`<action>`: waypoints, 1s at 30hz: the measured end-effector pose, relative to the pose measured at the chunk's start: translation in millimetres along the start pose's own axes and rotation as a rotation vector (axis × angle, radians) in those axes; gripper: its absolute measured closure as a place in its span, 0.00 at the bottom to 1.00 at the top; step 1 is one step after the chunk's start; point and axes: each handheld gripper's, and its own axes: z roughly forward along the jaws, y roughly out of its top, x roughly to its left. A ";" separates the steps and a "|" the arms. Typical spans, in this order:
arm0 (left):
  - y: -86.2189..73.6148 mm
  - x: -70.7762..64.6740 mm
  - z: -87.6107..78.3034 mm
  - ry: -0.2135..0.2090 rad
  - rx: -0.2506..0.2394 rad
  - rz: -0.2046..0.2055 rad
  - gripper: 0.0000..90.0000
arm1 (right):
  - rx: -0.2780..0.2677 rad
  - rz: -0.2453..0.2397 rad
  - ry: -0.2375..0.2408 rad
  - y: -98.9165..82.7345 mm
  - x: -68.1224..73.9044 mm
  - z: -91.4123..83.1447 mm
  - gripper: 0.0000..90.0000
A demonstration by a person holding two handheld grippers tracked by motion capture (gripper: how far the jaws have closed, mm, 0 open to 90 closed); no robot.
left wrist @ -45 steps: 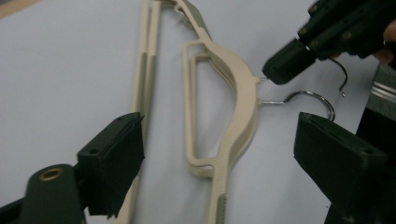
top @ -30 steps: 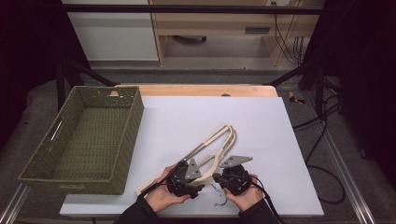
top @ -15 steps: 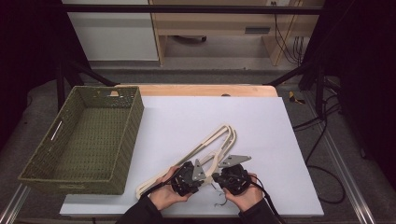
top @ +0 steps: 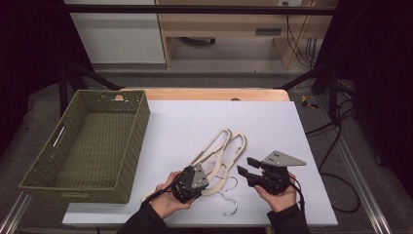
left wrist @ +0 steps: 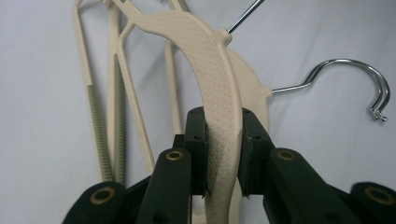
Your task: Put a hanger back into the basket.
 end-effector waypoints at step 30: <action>-22.9 62.9 -78.5 0.167 -0.196 -0.288 0.95 | -0.038 -0.007 -0.050 -21.2 -26.6 6.7 0.14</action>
